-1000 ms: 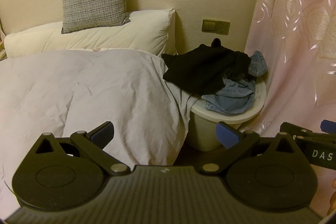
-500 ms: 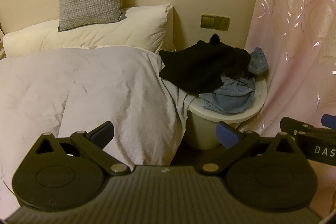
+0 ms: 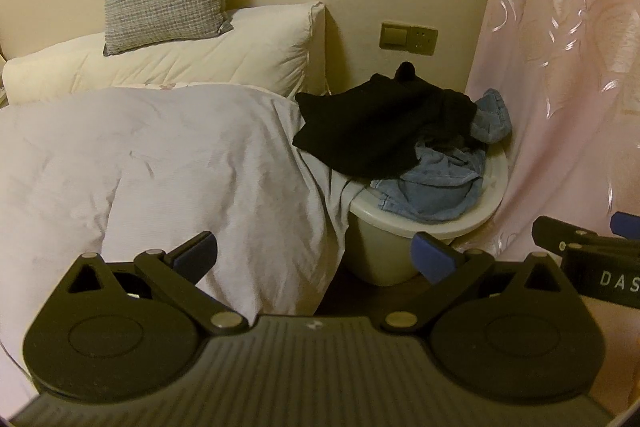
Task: Fold clothes
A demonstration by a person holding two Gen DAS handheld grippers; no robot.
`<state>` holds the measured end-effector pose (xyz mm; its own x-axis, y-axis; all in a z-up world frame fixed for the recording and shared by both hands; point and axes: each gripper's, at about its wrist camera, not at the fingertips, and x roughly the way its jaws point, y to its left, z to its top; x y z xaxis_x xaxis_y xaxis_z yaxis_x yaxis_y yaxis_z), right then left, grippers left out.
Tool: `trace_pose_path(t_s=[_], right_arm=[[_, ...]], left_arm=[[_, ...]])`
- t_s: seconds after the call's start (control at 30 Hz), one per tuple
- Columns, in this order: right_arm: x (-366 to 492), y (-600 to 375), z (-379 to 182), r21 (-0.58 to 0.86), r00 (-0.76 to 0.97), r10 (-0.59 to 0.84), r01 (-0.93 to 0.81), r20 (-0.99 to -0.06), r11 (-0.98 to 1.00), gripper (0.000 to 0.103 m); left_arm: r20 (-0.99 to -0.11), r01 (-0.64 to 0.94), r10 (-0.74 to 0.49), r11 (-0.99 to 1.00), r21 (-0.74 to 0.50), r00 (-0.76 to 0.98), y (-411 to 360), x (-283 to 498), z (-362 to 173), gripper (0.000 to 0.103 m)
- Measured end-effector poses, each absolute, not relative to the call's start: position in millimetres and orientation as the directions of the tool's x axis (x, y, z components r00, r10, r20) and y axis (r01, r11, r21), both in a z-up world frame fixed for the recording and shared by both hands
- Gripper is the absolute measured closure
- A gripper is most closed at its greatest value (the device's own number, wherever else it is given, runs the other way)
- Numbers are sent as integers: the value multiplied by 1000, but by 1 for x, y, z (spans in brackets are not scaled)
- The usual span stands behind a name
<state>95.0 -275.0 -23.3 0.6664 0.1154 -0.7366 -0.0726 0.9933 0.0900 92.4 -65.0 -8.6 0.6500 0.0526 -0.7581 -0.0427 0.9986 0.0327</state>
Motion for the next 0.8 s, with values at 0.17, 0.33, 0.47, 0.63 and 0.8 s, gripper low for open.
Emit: trace_pose_path(t_s=[0.17, 0.33, 0.47, 0.63, 0.8], right_arm=[[106, -280, -23, 92, 670, 121, -78, -732, 993, 0], [116, -282, -23, 94, 670, 129, -88, -731, 992, 0], [121, -282, -24, 91, 668, 127, -88, -734, 992, 0], [128, -282, -25, 86, 664, 123, -89, -738, 992, 0], [134, -280, -24, 78, 663, 114, -83, -740, 993, 0]], left_arm=[[-754, -49, 61, 998, 38, 654, -71, 101, -10, 1], [-757, -60, 69, 997, 40, 649, -73, 110, -12, 1], [-763, -58, 65, 998, 37, 643, -73, 117, -13, 1], [-772, -58, 55, 998, 24, 633, -71, 124, -18, 1], [-775, -45, 45, 999, 21, 631, -73, 131, -20, 1]])
